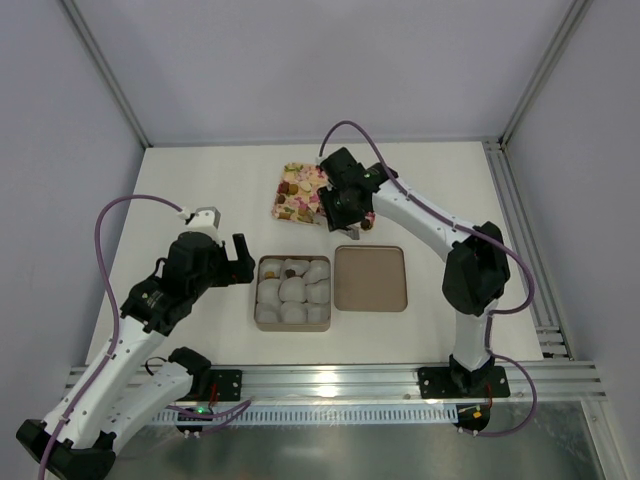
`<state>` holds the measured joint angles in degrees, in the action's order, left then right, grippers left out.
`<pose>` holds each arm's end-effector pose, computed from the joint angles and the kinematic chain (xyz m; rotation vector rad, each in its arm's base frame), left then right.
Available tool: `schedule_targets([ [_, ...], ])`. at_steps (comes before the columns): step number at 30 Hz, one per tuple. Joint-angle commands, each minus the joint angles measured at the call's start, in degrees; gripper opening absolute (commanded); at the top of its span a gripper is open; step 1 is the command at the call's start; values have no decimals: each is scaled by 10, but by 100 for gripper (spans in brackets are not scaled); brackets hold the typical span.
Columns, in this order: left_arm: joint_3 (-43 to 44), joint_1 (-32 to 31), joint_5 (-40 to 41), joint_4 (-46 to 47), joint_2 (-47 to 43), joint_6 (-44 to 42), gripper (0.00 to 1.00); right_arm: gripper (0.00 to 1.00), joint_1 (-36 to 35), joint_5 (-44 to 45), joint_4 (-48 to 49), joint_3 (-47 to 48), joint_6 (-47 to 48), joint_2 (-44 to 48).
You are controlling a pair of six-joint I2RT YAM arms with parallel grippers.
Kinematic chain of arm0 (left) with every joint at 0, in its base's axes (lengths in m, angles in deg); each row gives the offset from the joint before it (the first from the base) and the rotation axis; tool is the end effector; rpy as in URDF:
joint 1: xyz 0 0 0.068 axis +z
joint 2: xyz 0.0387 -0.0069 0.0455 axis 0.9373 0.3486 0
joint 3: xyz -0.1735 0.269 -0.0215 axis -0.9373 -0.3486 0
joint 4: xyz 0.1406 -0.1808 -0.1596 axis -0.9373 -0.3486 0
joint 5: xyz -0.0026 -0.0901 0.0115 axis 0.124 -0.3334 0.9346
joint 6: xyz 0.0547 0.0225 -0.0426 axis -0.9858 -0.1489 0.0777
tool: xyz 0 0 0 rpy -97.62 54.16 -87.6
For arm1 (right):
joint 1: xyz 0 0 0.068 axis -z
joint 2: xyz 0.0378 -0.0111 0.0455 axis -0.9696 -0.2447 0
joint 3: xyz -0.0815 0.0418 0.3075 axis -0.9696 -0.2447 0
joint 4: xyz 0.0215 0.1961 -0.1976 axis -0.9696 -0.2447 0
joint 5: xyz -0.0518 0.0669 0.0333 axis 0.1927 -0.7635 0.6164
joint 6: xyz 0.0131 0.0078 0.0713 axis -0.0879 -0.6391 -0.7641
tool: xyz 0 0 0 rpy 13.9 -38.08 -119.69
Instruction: Pack the chocolate
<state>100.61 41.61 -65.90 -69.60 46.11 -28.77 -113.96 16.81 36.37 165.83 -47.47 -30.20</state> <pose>0.1403 -0.0610 0.3307 -0.0978 2.2000 -0.3238 0.3638 0.2818 0.3052 -0.5503 2.5791 0.2483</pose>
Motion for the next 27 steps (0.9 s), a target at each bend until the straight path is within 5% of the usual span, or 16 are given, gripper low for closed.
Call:
schedule_targets([
  [1,0,2,9,3,1,7,99,45,2,-4,10,46,16,-6],
  [27,0,2,10,2,9,7,100,45,0,-20,-18,135,71,-101],
])
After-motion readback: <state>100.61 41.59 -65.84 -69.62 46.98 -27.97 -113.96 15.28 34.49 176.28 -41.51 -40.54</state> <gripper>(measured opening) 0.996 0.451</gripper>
